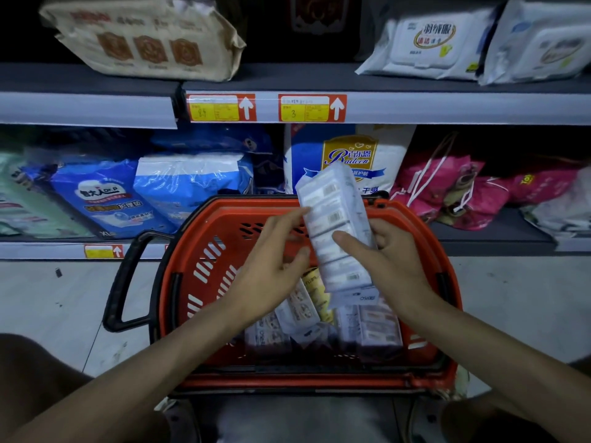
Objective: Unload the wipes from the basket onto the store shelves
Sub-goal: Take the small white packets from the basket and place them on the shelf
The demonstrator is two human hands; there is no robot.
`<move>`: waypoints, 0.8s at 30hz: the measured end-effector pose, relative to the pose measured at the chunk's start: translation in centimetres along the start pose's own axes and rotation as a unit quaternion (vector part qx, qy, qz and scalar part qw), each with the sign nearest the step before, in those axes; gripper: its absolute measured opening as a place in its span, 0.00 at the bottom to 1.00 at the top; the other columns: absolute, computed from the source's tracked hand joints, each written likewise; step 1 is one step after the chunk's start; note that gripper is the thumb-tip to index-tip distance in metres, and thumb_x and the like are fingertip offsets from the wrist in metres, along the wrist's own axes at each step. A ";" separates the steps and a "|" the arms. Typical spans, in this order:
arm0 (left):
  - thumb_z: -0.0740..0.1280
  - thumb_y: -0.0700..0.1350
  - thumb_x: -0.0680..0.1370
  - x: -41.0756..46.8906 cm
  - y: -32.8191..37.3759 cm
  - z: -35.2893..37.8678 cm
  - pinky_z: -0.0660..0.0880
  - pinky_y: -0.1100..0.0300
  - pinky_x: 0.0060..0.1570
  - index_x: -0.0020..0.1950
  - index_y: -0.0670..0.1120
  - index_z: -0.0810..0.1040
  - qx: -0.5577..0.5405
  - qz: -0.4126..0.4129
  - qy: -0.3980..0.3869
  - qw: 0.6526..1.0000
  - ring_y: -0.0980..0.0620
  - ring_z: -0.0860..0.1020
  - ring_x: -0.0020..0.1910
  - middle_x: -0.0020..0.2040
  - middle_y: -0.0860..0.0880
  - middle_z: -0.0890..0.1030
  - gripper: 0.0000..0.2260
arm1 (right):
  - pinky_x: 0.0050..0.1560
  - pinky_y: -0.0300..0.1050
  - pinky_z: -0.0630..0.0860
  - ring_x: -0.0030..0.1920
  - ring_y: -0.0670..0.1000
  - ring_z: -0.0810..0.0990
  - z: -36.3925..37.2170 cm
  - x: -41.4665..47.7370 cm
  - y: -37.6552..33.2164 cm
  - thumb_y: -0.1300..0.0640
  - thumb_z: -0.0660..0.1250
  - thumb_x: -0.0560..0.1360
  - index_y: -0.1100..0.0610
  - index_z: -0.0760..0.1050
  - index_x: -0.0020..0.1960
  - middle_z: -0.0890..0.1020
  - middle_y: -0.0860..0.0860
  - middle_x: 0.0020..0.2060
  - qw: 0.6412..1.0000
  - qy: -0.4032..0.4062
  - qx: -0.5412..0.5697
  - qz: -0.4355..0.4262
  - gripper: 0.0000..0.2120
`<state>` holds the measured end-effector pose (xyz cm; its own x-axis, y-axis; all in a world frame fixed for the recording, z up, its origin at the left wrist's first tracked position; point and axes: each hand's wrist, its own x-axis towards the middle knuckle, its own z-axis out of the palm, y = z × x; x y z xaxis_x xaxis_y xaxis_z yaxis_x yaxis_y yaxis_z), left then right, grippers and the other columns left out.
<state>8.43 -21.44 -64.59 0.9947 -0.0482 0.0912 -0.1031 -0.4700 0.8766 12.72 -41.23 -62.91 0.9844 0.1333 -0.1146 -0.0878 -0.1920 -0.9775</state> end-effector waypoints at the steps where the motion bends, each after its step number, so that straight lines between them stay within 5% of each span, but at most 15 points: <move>1: 0.67 0.48 0.84 0.0 0.7 0.2 0.80 0.47 0.62 0.78 0.61 0.66 -0.100 -0.062 0.003 0.993 0.58 0.79 0.63 0.69 0.56 0.74 0.24 | 0.48 0.58 0.84 0.46 0.53 0.87 0.2 -0.3 -0.4 0.52 0.77 0.75 0.52 0.83 0.54 0.87 0.51 0.45 0.999 0.003 -0.029 -0.031 0.10; 4: 0.69 0.61 0.79 0.5 2.1 -0.2 0.75 0.38 0.69 0.78 0.62 0.69 -0.275 -0.163 0.020 0.947 0.50 0.80 0.67 0.67 0.52 0.81 0.27 | 0.51 0.56 0.84 0.51 0.48 0.86 0.8 -1.3 -1.4 0.51 0.72 0.79 0.52 0.82 0.61 0.87 0.47 0.51 0.991 -0.048 -0.054 -0.110 0.12; 10: 0.61 0.55 0.83 1.0 4.5 -2.8 0.77 0.37 0.66 0.73 0.48 0.75 -0.414 -0.204 0.095 0.882 0.40 0.81 0.65 0.64 0.43 0.84 0.21 | 0.75 0.46 0.69 0.75 0.39 0.68 1.2 -3.1 -3.7 0.44 0.67 0.79 0.50 0.72 0.75 0.73 0.42 0.74 0.940 -0.135 -0.192 -0.247 0.27; 14: 0.59 0.55 0.84 0.9 6.5 -4.7 0.77 0.39 0.66 0.73 0.46 0.76 -0.457 -0.188 0.089 0.865 0.39 0.82 0.65 0.64 0.41 0.84 0.21 | 0.78 0.45 0.61 0.81 0.40 0.54 0.3 -3.5 -5.3 0.48 0.73 0.77 0.45 0.59 0.82 0.54 0.38 0.82 0.883 -0.186 -0.293 -0.318 0.38; 18: 0.69 0.58 0.78 1.2 9.1 -5.8 0.71 0.30 0.69 0.74 0.47 0.75 -0.455 -0.138 0.086 0.875 0.35 0.79 0.68 0.68 0.39 0.81 0.27 | 0.77 0.45 0.65 0.80 0.42 0.58 -0.1 -3.1 -7.3 0.54 0.74 0.78 0.46 0.60 0.82 0.57 0.41 0.82 0.865 -0.132 -0.305 -0.376 0.37; 24: 0.70 0.57 0.79 2.8 14.5 -7.8 0.75 0.34 0.67 0.66 0.51 0.80 -0.344 -0.016 0.126 0.930 0.43 0.83 0.63 0.63 0.45 0.84 0.18 | 0.76 0.42 0.66 0.77 0.42 0.65 -1.4 -2.1 -12.0 0.61 0.73 0.78 0.49 0.65 0.79 0.67 0.42 0.77 0.882 -0.053 -0.230 -0.407 0.33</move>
<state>9.68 -21.49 -47.96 0.9744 0.2051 0.0915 -0.1357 0.2129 0.9676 11.88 -40.58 -50.71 0.6711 0.4946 0.5523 0.7368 -0.3622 -0.5709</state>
